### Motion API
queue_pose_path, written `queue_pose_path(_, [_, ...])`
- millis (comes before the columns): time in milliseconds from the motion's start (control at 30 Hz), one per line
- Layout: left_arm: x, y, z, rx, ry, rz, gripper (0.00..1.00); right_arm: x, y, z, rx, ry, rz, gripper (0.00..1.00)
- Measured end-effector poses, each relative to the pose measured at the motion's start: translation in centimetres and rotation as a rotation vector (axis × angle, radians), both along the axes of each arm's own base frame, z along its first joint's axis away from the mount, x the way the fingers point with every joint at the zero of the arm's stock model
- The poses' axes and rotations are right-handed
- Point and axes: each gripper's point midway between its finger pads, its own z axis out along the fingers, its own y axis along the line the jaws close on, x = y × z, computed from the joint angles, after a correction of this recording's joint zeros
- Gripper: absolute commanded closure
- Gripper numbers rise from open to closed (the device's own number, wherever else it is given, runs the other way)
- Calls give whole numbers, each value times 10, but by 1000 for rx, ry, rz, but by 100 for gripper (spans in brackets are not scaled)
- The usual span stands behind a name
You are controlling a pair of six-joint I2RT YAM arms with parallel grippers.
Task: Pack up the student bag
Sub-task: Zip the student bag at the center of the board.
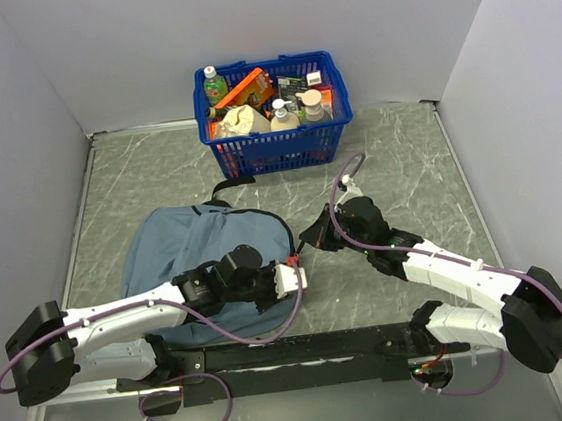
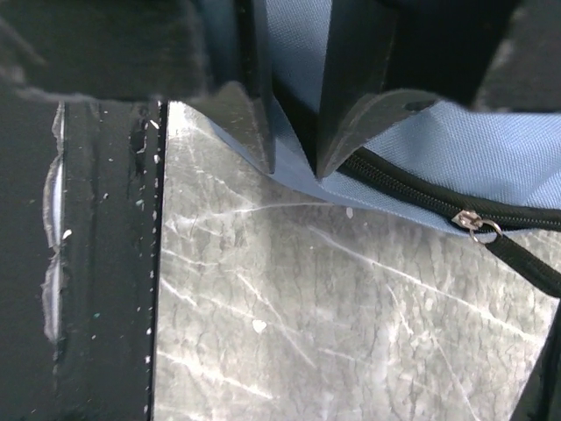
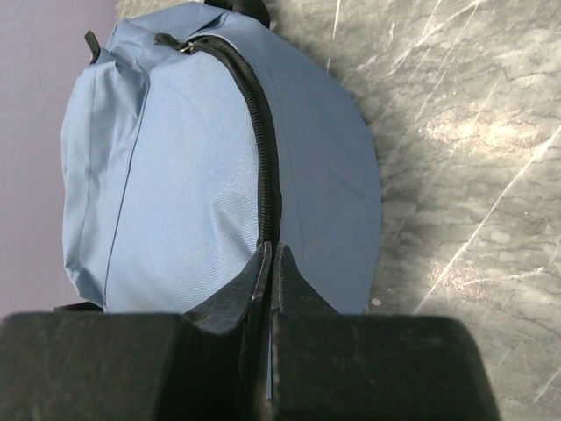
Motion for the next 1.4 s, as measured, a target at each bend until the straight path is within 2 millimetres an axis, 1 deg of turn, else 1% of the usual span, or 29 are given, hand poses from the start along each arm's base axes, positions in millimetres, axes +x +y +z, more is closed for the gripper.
queue_pose_path(33, [0,1,-1,5,-4,4,60,0,0,0,-1,-1,0,100])
queue_pose_path(133, [2,2,-3,14,-15,15,59,0,0,1,0,-3,0,100])
queue_pose_path(200, [3,3,-3,20,-23,23,55,0,0,1,-1,-4,0,100])
queue_pose_path(400, [8,5,-3,33,-54,45,53,0,0,1,-2,-6,2,100])
queue_pose_path(433, [9,6,-3,35,-61,48,56,0,0,1,-3,-7,2,100])
queue_pose_path(467, [10,7,-2,38,-69,49,76,0,-1,1,-5,-8,3,100])
queue_pose_path(500, [11,8,-2,40,-72,52,89,0,-1,1,-6,-9,3,100])
queue_pose_path(533, [11,8,-2,42,-76,50,99,0,-1,1,-7,-11,3,100])
queue_pose_path(700, [12,10,-3,52,-89,48,99,1,-1,2,-9,-17,3,100])
queue_pose_path(867, [7,9,-2,55,-84,13,99,5,2,3,-26,-13,9,100])
queue_pose_path(967, [-2,7,2,59,-58,-36,99,10,5,-1,-53,-5,20,100])
queue_pose_path(1067, [-11,4,11,59,-46,-99,99,15,8,-6,-79,17,36,100])
queue_pose_path(1167, [-25,1,17,78,-69,-187,99,24,8,-8,-95,36,42,100])
queue_pose_path(1300, [-42,-1,15,120,-121,-300,99,36,-1,-12,-115,54,21,100])
queue_pose_path(1400, [-54,-2,10,148,-137,-375,99,52,-13,-12,-128,55,-20,100])
